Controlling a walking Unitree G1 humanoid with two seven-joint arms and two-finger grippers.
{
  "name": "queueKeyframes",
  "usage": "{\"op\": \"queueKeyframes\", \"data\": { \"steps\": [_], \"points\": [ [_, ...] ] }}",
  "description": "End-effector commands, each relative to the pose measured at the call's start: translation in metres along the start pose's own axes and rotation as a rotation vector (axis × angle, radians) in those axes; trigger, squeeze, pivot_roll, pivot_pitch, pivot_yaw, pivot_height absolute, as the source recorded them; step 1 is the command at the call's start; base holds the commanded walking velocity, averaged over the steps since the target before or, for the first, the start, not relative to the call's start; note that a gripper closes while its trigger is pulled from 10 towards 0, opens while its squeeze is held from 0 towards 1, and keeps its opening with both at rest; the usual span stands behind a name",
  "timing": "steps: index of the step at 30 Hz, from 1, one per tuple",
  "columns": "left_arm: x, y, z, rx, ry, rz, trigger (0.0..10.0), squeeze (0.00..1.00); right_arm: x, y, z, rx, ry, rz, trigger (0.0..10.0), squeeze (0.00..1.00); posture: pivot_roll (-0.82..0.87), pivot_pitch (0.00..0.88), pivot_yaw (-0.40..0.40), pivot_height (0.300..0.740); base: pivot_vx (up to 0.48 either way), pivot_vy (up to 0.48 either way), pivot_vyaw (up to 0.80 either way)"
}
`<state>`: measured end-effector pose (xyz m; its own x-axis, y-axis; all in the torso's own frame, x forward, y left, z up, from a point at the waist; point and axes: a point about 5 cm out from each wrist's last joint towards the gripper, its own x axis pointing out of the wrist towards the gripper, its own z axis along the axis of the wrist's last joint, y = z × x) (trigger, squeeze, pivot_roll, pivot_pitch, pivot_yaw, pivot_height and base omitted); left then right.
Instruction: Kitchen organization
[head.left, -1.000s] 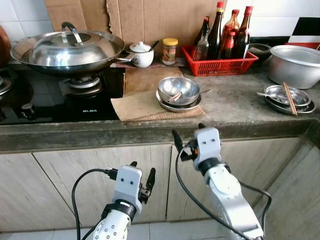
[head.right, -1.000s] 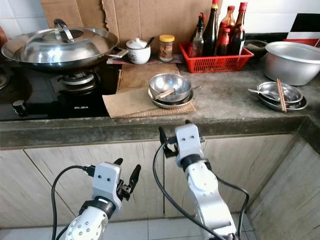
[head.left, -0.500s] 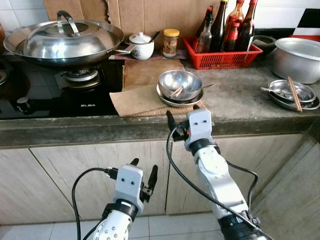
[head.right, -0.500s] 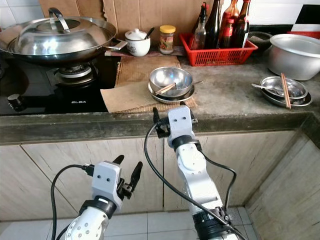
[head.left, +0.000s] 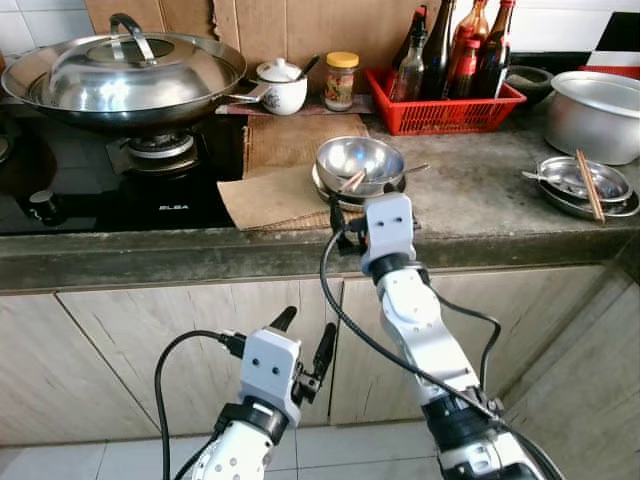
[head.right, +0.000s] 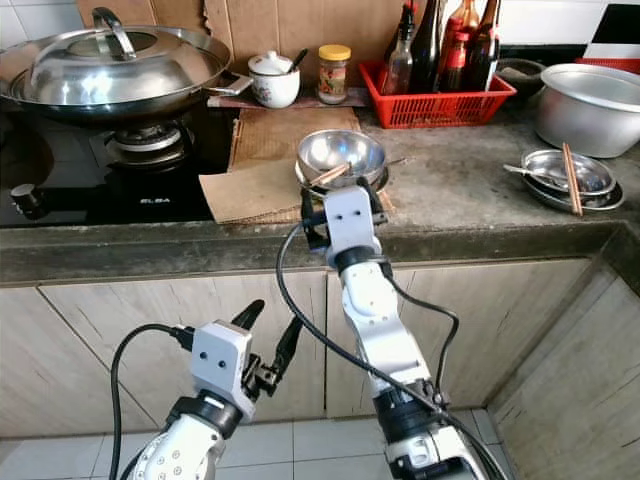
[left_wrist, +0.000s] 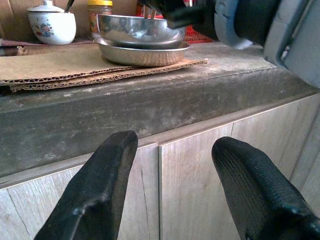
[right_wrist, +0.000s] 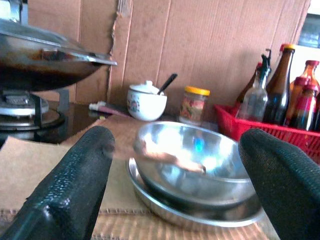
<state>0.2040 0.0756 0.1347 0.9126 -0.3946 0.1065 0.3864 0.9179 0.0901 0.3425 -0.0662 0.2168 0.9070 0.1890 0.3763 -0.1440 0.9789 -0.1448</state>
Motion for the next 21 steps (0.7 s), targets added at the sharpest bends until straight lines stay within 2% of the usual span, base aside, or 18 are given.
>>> {"op": "queueKeyframes", "data": {
  "steps": [1, 21],
  "points": [
    [0.000, -0.002, 0.001, 0.002, -0.013, -0.012, 10.0, 0.00, 0.004, -0.001, 0.001, 0.003, -0.013, -0.013, 10.0, 0.00, 0.17, 0.079, -0.044, 0.740, 0.000, 0.000, 0.00],
    [-0.001, 0.000, -0.004, 0.015, -0.001, -0.003, 10.0, 0.00, 0.015, 0.010, 0.000, -0.017, -0.019, 0.004, 10.0, 0.00, 0.18, 0.056, -0.052, 0.740, 0.000, 0.000, 0.00]
  ]
}}
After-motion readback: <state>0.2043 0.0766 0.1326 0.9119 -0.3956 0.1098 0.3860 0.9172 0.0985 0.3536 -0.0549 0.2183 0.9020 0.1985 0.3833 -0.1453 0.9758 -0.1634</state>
